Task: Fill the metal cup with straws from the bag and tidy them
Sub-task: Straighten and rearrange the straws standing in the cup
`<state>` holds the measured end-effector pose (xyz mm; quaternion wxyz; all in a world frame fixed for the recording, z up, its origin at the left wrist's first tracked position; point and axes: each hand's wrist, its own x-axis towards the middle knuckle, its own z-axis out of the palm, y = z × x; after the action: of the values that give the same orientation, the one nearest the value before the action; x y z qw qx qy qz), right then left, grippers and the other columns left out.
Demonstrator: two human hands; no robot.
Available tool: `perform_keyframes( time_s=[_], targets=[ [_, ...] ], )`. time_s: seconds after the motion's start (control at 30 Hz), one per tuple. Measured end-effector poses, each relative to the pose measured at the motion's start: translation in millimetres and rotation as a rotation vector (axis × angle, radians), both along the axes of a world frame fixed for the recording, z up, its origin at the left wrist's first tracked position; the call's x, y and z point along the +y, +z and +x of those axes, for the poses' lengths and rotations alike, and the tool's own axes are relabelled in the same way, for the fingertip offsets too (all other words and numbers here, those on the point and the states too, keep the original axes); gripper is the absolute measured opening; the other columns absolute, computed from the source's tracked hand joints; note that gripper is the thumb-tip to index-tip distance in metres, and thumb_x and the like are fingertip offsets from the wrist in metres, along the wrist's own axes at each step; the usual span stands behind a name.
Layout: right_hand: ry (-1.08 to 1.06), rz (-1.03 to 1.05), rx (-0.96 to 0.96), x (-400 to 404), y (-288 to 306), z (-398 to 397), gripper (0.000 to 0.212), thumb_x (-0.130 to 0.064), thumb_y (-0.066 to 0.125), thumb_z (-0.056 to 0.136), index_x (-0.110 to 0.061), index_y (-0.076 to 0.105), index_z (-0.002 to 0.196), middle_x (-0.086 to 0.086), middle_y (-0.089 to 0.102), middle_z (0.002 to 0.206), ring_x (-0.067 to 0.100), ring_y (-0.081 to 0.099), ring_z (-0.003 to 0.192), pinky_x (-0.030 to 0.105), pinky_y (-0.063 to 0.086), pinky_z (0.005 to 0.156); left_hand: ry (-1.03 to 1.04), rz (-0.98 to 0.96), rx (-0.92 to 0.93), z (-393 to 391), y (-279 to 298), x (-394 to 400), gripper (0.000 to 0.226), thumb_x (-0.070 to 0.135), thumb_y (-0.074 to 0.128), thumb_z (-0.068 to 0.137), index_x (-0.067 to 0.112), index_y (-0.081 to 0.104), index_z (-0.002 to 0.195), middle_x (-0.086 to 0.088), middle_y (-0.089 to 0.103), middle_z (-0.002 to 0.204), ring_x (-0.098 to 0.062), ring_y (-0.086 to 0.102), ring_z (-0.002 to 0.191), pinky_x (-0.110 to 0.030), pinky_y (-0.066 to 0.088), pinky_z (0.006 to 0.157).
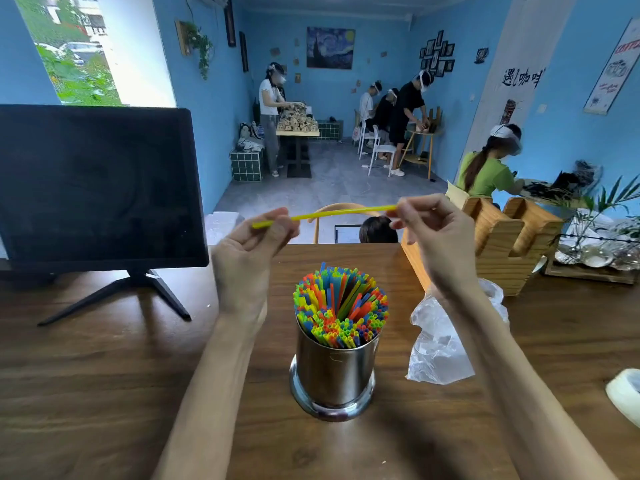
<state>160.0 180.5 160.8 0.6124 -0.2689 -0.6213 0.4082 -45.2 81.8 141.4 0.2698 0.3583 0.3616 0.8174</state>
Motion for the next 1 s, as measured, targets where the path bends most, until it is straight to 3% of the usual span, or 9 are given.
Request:
perform_keyframes(
  time_s=[0.13,0.27,0.4,0.53,0.7,0.83,1.0],
  targets=[
    [0.304,-0.033,-0.38,0,-12,4,0.013,-0.027,0.077,0.083,-0.016,0.072,0.088,0.002,0.079,0.082,0.009,0.076,0.081,0.015,0.052,0.069,-0.015,0.077,-0.087,-6,10,-4,0.015,0.026,0.074,0.081,0.014,0.079,0.088,-0.002,0.075,0.096,-0.016,0.067,0.081,-0.031,0.061,0.074],
    [0.298,0.089,-0.742,2,-24,4,0.012,-0.027,0.086,0.08,-0.018,0.079,0.083,-0.015,0.071,0.068,-0.005,0.059,0.062,0.009,0.041,0.062,0.049,0.072,0.139,2,12,-1,0.021,0.017,0.07,0.094,0.02,0.07,0.115,0.0,0.079,0.092,-0.016,0.075,0.081,-0.026,0.06,0.07],
    [0.116,0.133,-0.86,7,-25,4,0.008,-0.029,0.084,0.083,-0.025,0.076,0.082,-0.013,0.073,0.077,0.0,0.065,0.075,0.014,0.045,0.064,0.166,0.076,0.485,8,1,6,0.041,0.018,0.074,0.094,0.037,0.059,0.127,-0.003,0.075,0.091,-0.021,0.076,0.084,-0.027,0.059,0.077],
    [0.098,0.105,-0.982,9,-25,5,0.012,-0.029,0.085,0.082,-0.025,0.074,0.087,-0.011,0.071,0.078,0.001,0.065,0.074,0.014,0.05,0.061,0.086,-0.054,0.721,9,-14,10,0.041,0.019,0.075,0.093,0.045,0.062,0.121,0.011,0.073,0.093,-0.008,0.074,0.083,-0.016,0.055,0.075],
    [0.042,0.149,-1.118,7,-26,-2,0.017,-0.035,0.086,0.08,-0.029,0.076,0.092,-0.018,0.065,0.076,-0.004,0.06,0.066,0.009,0.041,0.057,0.002,-0.298,0.991,8,-30,15,0.026,0.034,0.077,0.089,0.049,0.064,0.106,0.026,0.071,0.091,0.003,0.068,0.092,-0.032,0.057,0.081],
    [-0.02,0.232,-1.203,9,-23,-7,0.016,-0.035,0.087,0.077,-0.028,0.078,0.088,-0.017,0.066,0.074,-0.007,0.058,0.067,0.008,0.036,0.055,0.019,-0.403,1.101,5,-37,17,0.013,0.04,0.081,0.083,0.045,0.07,0.089,0.021,0.069,0.094,-0.001,0.06,0.097,-0.04,0.053,0.086],
    [-0.037,0.259,-1.196,9,-25,-12,0.012,-0.035,0.084,0.082,-0.024,0.08,0.086,-0.009,0.075,0.083,-0.001,0.064,0.071,0.012,0.044,0.061,0.015,-0.461,1.113,3,-40,16,0.01,0.045,0.079,0.085,0.048,0.07,0.085,0.022,0.064,0.096,-0.001,0.055,0.097,-0.031,0.047,0.081]
  ],
)
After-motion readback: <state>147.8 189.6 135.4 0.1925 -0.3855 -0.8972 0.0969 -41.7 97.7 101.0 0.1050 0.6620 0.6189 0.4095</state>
